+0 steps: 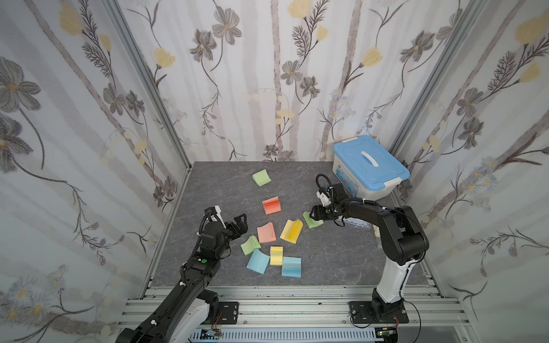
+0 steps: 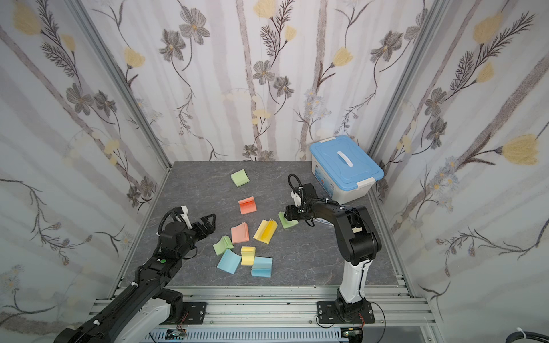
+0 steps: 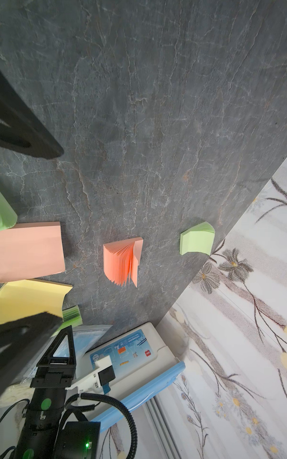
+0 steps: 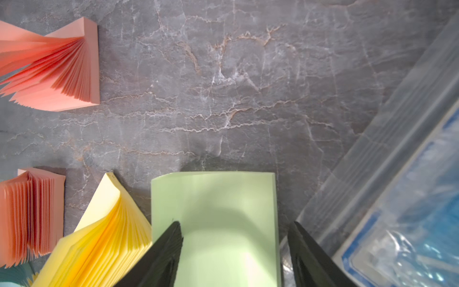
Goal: Tear off pages from different memo pads
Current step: Move the memo pad to the center of the board.
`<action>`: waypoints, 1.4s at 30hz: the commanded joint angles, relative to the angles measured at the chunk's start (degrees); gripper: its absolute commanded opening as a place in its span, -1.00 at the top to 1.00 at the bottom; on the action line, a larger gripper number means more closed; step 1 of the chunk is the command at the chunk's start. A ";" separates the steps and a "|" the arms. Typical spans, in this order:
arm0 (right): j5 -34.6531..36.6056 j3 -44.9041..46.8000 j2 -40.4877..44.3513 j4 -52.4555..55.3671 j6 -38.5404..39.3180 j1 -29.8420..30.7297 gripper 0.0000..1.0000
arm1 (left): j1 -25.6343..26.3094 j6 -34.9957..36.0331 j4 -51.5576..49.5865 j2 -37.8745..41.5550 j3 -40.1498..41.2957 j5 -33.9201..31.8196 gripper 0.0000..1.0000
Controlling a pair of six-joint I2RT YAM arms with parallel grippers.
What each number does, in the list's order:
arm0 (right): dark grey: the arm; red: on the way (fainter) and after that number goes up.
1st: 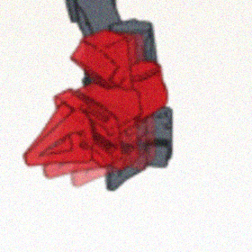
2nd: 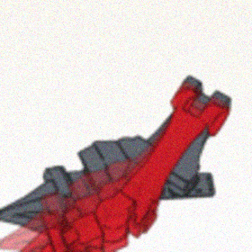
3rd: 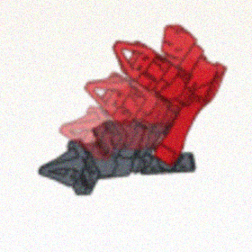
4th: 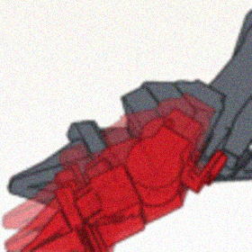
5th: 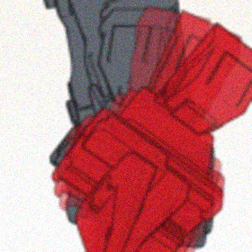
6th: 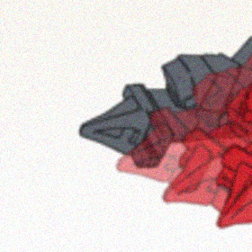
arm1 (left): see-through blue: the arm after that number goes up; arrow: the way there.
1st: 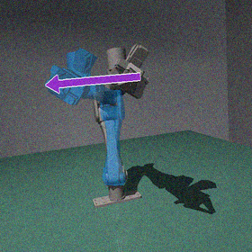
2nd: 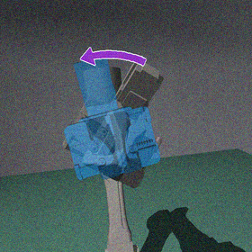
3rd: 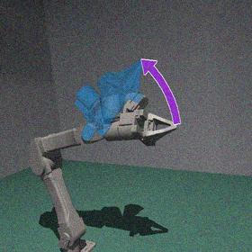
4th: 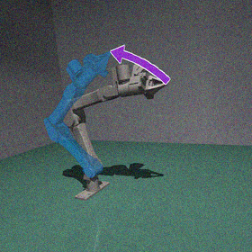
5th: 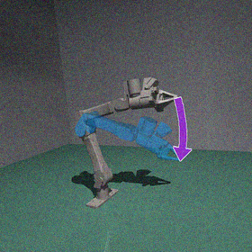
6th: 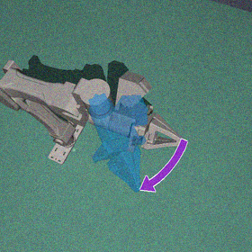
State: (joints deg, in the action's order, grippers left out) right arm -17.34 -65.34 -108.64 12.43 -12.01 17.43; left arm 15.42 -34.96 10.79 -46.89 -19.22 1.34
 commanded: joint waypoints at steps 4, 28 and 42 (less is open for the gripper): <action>-4.94 -2.84 -2.06 2.85 3.93 2.10 -0.33 | -0.01 -0.31 1.87 -0.67 -0.25 0.32 -1.00; 2.69 -5.55 6.92 11.35 4.16 11.91 -0.31 | 2.96 1.99 1.93 -8.74 -5.38 9.00 -1.00; 3.24 21.04 18.79 -16.78 -31.53 12.03 0.03 | 8.20 4.95 -0.51 -13.40 -9.65 9.22 -0.95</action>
State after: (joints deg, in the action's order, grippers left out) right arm -14.79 -45.54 -90.11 6.20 -33.89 29.34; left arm 23.31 -31.05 10.59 -60.47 -28.49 11.92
